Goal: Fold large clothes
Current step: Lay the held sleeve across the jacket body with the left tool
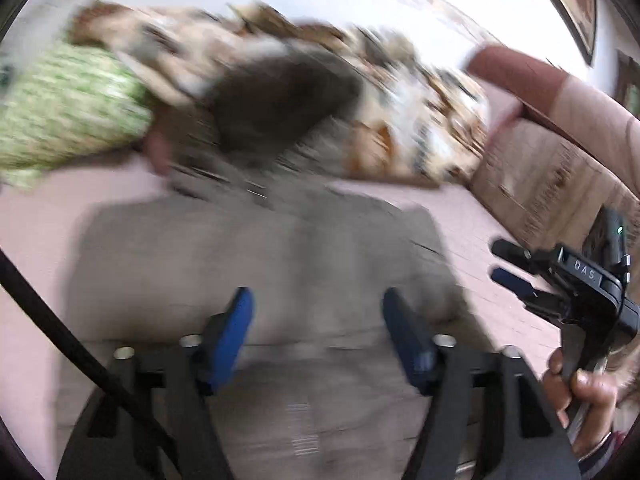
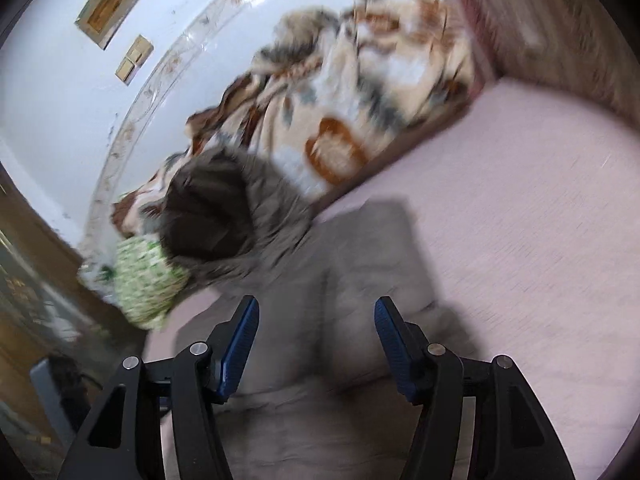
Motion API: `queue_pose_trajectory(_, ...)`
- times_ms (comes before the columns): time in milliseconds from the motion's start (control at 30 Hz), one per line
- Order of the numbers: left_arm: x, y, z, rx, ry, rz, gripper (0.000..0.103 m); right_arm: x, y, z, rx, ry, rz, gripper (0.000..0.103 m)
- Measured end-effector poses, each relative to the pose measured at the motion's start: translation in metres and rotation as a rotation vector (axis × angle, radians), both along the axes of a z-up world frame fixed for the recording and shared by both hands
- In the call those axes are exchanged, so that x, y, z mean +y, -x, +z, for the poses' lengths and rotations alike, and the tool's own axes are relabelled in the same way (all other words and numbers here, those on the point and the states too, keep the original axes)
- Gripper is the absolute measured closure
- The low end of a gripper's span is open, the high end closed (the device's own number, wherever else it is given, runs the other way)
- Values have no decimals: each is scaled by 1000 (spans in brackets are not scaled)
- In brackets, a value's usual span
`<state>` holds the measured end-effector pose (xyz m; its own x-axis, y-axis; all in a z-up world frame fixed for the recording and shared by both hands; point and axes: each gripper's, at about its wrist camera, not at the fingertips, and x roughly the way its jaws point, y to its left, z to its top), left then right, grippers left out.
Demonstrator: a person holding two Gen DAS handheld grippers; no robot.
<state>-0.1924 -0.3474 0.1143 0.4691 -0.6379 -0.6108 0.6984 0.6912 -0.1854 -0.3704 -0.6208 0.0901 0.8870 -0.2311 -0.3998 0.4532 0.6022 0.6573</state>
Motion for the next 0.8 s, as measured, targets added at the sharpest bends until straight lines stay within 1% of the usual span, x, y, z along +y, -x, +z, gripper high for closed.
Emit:
queue_pose_trajectory(67,32,-21,0,-37,-22,83,33,1,-14,-11,-1,-47,42,38)
queue_pose_trajectory(100,53,-39,-6,-30,-34,138,33,1,-19,-17,0,-72,57,38)
queue_pose_trajectory(133,65,-51,-10,-18,-36,174,33,1,-24,-23,1,-97,63,38)
queue_pose_trajectory(167,86,-70,-18,12,-25,240,33,0,-29,-29,4,-125,67,38)
queue_pose_trajectory(200,100,-84,-25,41,4,281,33,0,-35,-36,6,-152,73,38)
queue_pose_trajectory(233,110,-93,-29,62,25,302,33,1,-41,-41,7,-167,80,38)
queue_pose_trajectory(267,119,-107,-38,104,35,329,33,1,-45,-43,11,-172,86,38)
queue_pose_trajectory(333,124,-125,-50,174,41,338,33,5,-55,-46,28,-167,98,38)
queue_pose_trajectory(367,122,-131,-55,190,39,328,33,8,-62,-48,39,-160,107,38)
queue_pose_trajectory(400,118,-133,-57,191,20,330,33,11,-67,-50,50,-153,109,38)
queue_pose_trajectory(433,115,-135,-60,185,-6,333,33,13,-72,-52,67,-141,105,42)
queue_pose_trajectory(467,111,-135,-63,179,-28,326,33,13,-77,-54,75,-131,106,55)
queue_pose_trajectory(500,108,-135,-67,176,-52,324,33,15,-81,-55,94,-114,106,61)
queue_pose_trajectory(533,103,-136,-69,173,-67,323,33,17,-84,-54,116,-87,97,73)
queue_pose_trajectory(567,102,-136,-69,166,-78,320,33,18,-85,-51,126,-60,90,77)
queue_pose_trajectory(633,100,-136,-69,156,-78,324,33,19,-81,-42,123,-9,66,79)
queue_pose_trajectory(733,98,-137,-69,142,-79,326,33,26,-74,-19,135,119,9,80)
queue_pose_trajectory(800,94,-138,-73,139,-112,324,33,31,-72,-12,166,185,-39,80)
